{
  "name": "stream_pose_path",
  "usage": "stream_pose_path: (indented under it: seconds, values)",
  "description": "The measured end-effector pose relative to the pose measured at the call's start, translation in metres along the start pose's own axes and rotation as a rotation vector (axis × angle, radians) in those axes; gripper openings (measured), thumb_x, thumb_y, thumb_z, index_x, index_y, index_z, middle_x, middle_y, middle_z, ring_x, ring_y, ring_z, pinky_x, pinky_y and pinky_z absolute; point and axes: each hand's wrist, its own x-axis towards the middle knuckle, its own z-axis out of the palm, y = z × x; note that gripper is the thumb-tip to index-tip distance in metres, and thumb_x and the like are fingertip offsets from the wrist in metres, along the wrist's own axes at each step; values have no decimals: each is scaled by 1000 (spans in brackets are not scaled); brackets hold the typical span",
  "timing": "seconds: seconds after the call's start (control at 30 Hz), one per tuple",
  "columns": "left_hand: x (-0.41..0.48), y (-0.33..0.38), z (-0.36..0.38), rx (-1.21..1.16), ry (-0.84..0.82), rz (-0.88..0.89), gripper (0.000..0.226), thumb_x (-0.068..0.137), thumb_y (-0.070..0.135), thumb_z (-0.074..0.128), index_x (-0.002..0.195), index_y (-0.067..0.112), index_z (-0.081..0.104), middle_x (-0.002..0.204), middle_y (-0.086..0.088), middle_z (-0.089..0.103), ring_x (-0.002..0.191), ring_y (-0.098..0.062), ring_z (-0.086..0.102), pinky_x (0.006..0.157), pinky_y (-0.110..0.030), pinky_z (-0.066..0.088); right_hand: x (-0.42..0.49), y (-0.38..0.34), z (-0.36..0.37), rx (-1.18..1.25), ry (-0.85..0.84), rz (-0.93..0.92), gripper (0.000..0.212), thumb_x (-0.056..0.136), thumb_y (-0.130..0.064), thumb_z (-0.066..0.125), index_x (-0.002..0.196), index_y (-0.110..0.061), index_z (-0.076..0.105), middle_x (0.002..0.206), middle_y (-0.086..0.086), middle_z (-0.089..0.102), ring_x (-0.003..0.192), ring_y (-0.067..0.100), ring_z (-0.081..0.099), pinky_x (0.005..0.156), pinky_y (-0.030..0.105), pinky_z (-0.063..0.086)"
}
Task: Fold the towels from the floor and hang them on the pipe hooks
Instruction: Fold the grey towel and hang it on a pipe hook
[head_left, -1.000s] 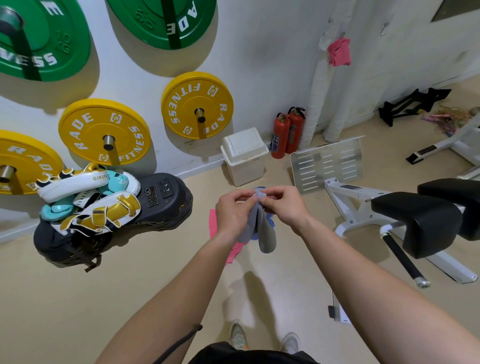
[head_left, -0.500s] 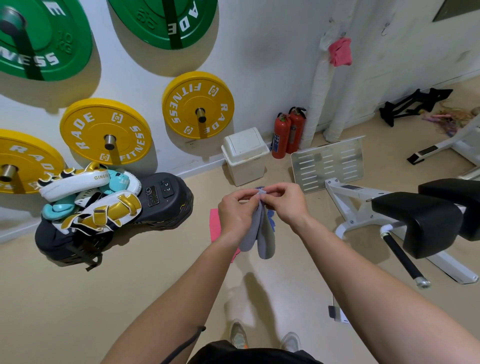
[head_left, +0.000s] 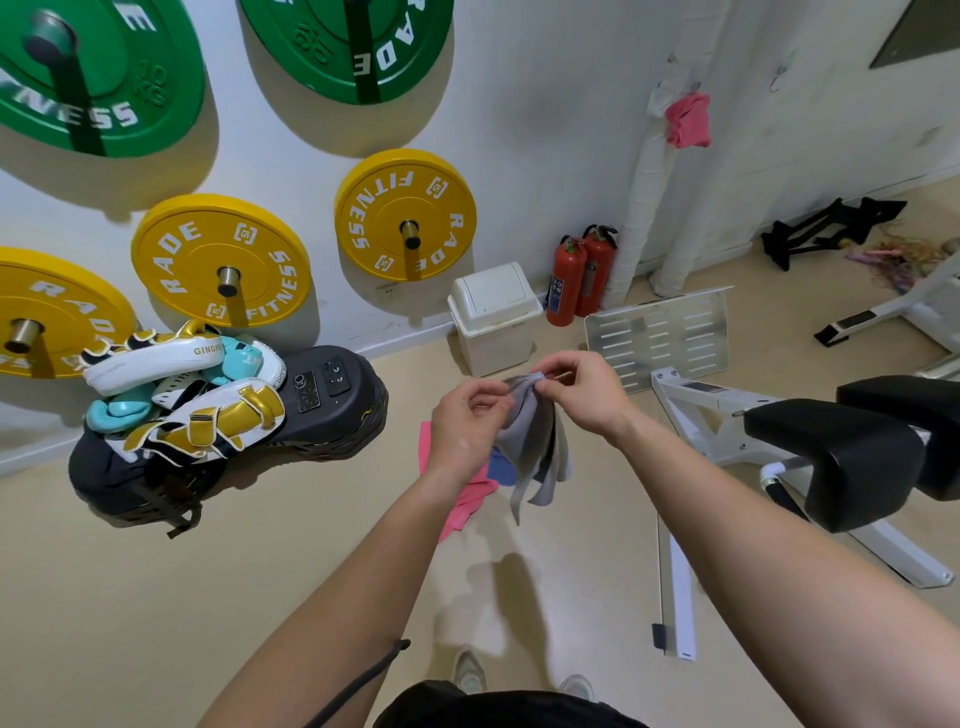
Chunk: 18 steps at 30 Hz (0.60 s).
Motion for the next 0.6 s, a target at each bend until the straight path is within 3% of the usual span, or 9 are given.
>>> stream_pose_path:
  seconds: [0.07,0.2,0.3,0.43,0.6]
  values:
    - [0,-8,-13,226,89,65,23,81,15,71,87,36,66,86,11,69,77,-5,63,73,-27,54,4,-7,-7,-8,-13,-15,11,90,-4,66,96,-8,73,89,4,71,80,11,62,69,12,49]
    - [-7,-24,-27,607,-27,240,33,78,22,70,105,40,64,108,11,51,103,-12,48,87,-26,42,11,-14,-19,-19,-38,-42,11,92,-8,64,92,-15,72,87,0,70,80,9,62,72,20,49]
    - [-10,-25,-27,702,-61,329,42,81,24,69,117,44,60,116,11,40,111,-16,39,93,-28,39,13,-18,-24,-35,-75,-64,15,93,-6,62,90,-18,71,82,-4,68,75,5,59,68,17,46]
    - [-4,-24,-24,752,-49,348,38,83,25,68,116,44,64,125,8,40,116,-18,36,92,-30,41,15,-21,-29,-28,-130,-62,12,95,-5,60,97,-9,71,77,-5,65,63,-4,55,47,7,38]
    - [3,-26,-24,990,-90,434,23,85,32,66,108,37,71,129,3,47,118,-22,36,89,-37,47,18,-20,-34,-36,-146,-82,13,94,-6,62,97,-13,72,91,4,72,83,9,62,74,20,51]
